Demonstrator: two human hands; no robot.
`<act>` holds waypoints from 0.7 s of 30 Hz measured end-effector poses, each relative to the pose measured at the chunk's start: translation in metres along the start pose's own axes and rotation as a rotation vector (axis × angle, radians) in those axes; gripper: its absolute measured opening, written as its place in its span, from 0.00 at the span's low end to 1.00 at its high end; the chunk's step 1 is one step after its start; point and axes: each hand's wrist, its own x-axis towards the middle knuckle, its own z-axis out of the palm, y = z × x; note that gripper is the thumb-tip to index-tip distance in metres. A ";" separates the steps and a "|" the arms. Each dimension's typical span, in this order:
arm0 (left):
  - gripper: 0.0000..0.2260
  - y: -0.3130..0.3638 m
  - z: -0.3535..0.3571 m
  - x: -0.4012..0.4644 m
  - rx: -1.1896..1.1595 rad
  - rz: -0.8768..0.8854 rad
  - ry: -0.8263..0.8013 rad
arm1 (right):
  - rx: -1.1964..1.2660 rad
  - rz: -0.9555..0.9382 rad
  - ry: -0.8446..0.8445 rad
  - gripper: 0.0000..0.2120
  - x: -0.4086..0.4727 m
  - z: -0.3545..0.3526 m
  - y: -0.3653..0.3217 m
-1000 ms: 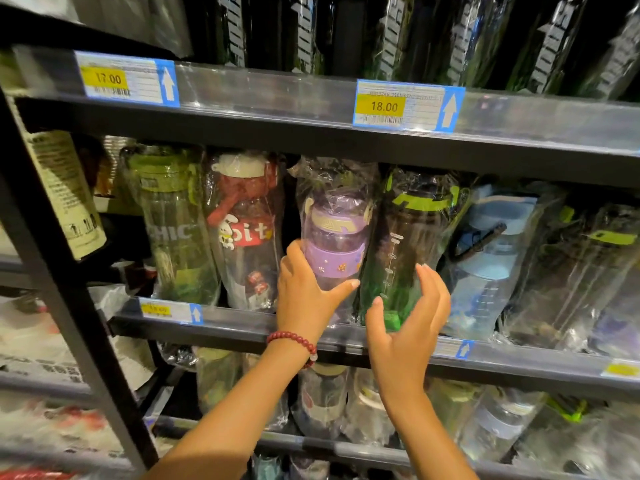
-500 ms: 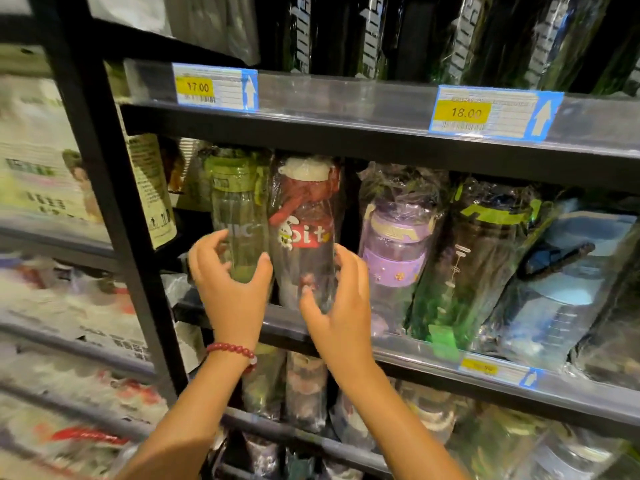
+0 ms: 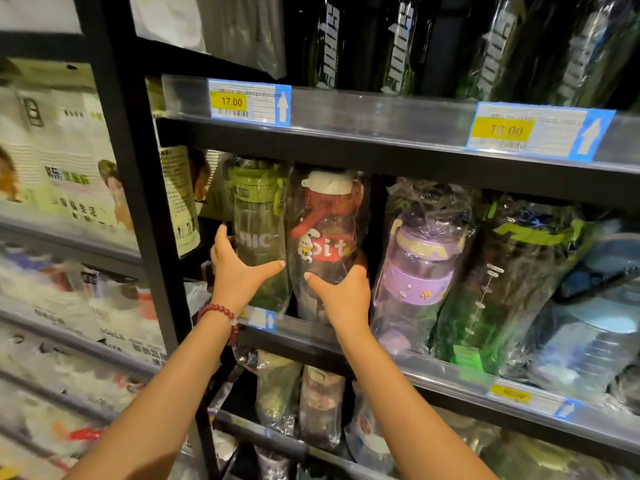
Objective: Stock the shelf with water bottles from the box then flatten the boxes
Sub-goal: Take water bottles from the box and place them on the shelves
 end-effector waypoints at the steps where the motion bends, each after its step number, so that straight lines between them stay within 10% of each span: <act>1: 0.51 -0.001 0.000 0.001 0.017 -0.003 0.010 | 0.000 -0.004 0.007 0.26 0.000 -0.001 0.000; 21: 0.38 -0.012 0.002 0.006 0.024 0.045 -0.031 | -0.197 -0.090 0.130 0.25 -0.013 0.012 0.001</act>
